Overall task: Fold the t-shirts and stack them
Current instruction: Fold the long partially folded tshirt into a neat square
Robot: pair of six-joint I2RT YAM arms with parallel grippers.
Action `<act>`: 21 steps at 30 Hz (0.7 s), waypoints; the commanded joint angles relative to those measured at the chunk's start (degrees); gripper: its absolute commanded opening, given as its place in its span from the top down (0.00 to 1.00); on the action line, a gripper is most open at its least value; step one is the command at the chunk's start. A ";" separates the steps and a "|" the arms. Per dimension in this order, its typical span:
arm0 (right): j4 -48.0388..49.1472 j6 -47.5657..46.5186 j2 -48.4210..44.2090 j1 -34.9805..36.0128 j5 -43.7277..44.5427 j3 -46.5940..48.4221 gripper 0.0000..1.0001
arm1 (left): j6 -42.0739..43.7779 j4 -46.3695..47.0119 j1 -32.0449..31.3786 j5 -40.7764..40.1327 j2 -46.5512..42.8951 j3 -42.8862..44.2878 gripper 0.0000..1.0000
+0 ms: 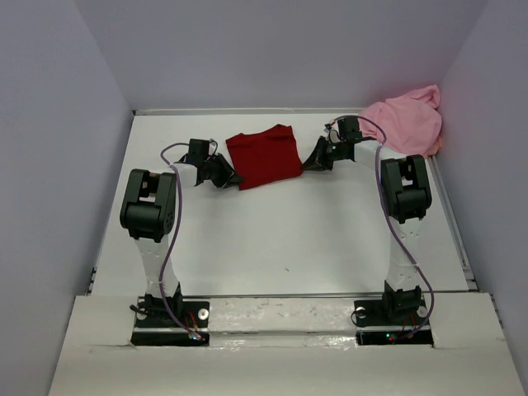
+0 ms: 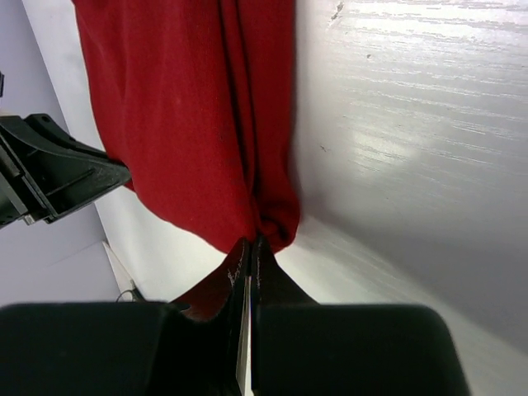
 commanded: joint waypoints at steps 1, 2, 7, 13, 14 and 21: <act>-1.71 -1.23 -0.47 0.83 2.13 -0.45 1.00 | 1.01 0.52 -0.17 1.03 -1.80 0.67 0.82; -1.80 -1.23 -1.17 0.83 2.49 -0.98 1.00 | 1.02 0.35 -0.17 1.03 -2.15 0.58 0.87; -2.50 -1.49 -2.76 0.83 3.89 -4.06 1.00 | 1.54 -1.32 -0.52 1.30 -2.51 0.41 1.00; -3.47 -1.93 -6.09 1.36 5.48 -8.62 1.00 | 3.21 -3.52 -1.14 1.30 -3.47 -0.56 1.00; -3.55 -2.02 -6.62 1.36 5.57 -9.33 1.00 | 3.47 -3.78 -1.31 1.30 -3.56 -0.73 1.00; -4.52 -2.20 -12.68 2.50 6.18 -16.45 1.00 | 5.58 -6.84 -3.33 2.00 -5.84 -2.75 1.00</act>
